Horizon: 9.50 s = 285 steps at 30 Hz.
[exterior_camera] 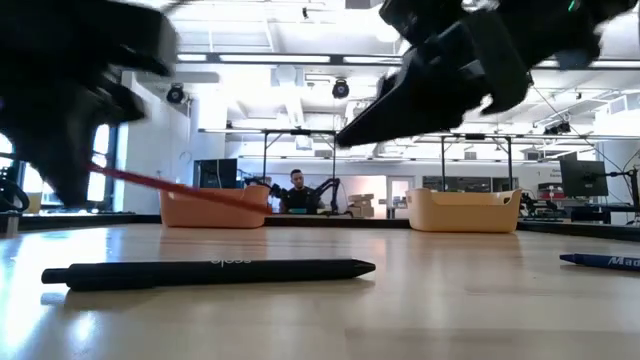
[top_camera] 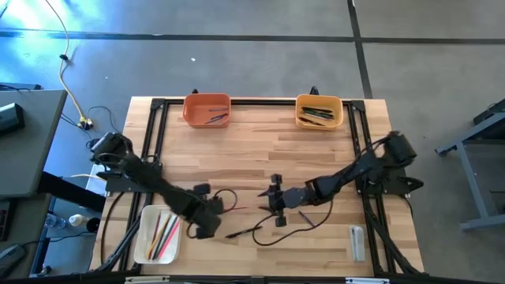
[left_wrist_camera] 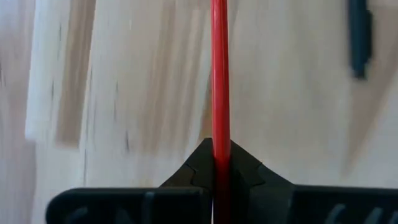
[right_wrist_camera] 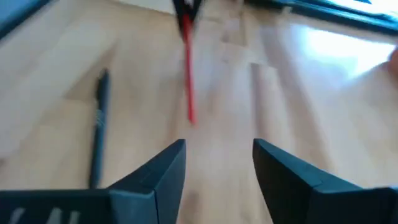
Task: Sort crayons/erasers/pens/pencils in bins
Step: Put the red colored pencil into the white bin, then adjust the white bin, then put the black pen into the yellow bin, then put the blue crayon into the orange bin
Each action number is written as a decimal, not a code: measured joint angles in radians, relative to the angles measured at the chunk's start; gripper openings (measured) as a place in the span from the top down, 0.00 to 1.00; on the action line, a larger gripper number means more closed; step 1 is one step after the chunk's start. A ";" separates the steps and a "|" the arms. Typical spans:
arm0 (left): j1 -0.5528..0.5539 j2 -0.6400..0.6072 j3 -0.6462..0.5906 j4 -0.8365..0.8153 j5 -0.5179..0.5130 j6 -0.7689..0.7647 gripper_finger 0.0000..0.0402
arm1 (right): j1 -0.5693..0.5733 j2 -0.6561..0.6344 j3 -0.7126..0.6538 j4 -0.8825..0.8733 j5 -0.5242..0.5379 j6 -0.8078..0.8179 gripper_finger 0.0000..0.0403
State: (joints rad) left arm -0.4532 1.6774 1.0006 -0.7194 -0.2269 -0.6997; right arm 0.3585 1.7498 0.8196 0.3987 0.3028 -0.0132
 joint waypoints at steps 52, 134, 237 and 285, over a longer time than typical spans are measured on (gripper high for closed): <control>-0.701 0.012 0.266 -0.560 0.163 -1.505 0.91 | 0.014 -0.090 -0.004 -0.191 0.108 -0.143 1.00; 0.364 -0.419 -0.720 1.603 0.076 0.906 1.00 | 0.061 -0.048 -0.020 -0.068 -0.067 0.059 1.00; 0.494 -0.419 -0.759 1.597 0.006 0.807 1.00 | -1.069 -0.263 0.240 -1.277 0.262 -0.404 0.95; 0.494 -0.419 -0.758 1.596 0.007 0.790 1.00 | -0.436 -0.619 0.077 -1.412 -0.008 0.385 1.00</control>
State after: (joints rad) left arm 0.0408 1.2587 0.2424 0.8764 -0.2199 0.0898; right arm -0.0779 1.1309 0.8967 -1.0129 0.2951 0.3719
